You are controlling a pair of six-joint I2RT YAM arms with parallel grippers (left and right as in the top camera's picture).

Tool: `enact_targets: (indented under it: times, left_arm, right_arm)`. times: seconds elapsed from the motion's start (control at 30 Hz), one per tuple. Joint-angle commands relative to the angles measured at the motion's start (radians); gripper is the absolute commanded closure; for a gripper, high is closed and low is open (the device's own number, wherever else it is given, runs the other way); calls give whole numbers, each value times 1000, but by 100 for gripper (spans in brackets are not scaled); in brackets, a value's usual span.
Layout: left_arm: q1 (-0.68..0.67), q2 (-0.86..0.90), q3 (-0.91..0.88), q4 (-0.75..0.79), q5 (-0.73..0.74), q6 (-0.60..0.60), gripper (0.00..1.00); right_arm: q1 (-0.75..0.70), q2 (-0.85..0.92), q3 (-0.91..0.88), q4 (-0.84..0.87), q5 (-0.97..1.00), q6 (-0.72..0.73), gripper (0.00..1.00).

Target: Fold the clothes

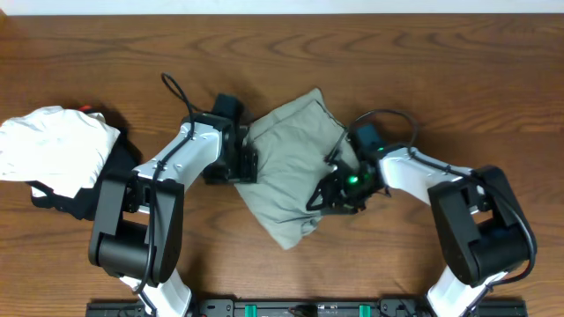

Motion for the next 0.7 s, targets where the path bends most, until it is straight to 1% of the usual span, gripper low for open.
enact_targets:
  times: [0.0,0.07,0.13,0.2,0.23,0.37,0.43,0.53,0.6,0.67]
  left_arm:
    - [0,21,-17,-79,97,-34,30]
    - [-2,21,-17,-135,182,-48,30]
    - [-5,21,-17,-183,260,-49,30]
    - [-11,21,-17,-215,294,-50,35]
    - [-16,21,-17,-224,294,-49,38]
    - [-30,3,-17,-228,292,-48,43]
    - [-29,-29,-17,-223,284,-45,43]
    - [-24,-114,-11,-200,265,-37,43]
    - [-24,-190,-7,-160,206,-36,42]
    - [-24,-272,-7,-95,140,-11,38]
  right_arm:
    - [-71,30,-3,21,261,-60,51]
    - [-95,30,2,42,344,-60,51]
    - [-117,30,13,60,406,-60,48]
    - [-139,30,37,65,443,-68,46]
    - [-148,30,51,64,457,-68,46]
    - [-187,28,130,25,463,-96,44]
    - [-199,21,169,-23,475,-118,44]
    - [-211,-8,218,-109,574,-127,43]
    - [-212,-36,239,-152,657,-127,43]
    - [-212,-76,250,-185,722,-127,43]
